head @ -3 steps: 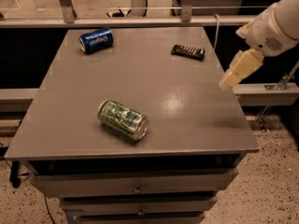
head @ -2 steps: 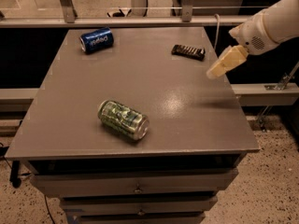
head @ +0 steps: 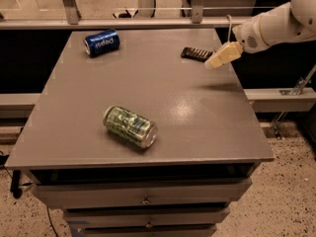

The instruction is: Move rxbar chocolate near pepsi can

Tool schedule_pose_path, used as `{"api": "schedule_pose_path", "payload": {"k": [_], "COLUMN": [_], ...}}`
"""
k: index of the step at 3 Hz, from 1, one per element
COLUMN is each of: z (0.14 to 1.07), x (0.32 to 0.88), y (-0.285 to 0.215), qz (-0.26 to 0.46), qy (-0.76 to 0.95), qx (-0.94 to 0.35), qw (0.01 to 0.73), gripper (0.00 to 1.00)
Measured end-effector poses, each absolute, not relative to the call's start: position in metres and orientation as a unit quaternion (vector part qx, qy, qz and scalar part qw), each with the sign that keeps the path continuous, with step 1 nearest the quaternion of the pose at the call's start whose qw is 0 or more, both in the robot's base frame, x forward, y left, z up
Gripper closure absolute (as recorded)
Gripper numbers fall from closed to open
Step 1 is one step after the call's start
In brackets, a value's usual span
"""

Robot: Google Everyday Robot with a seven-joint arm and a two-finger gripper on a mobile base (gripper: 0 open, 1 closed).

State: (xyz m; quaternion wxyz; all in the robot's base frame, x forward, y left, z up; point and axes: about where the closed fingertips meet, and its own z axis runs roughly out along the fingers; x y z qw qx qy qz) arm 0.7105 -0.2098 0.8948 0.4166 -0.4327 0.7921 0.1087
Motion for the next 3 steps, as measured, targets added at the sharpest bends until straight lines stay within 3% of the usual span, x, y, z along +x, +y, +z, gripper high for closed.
{"api": "schedule_pose_path", "payload": {"k": [3], "z": [0.844], "x": [0.773], "y": [-0.210], "qz": [0.138], "qy": [0.815], "qx": [-0.362], "qw": [0.432], "gripper": [0.00]}}
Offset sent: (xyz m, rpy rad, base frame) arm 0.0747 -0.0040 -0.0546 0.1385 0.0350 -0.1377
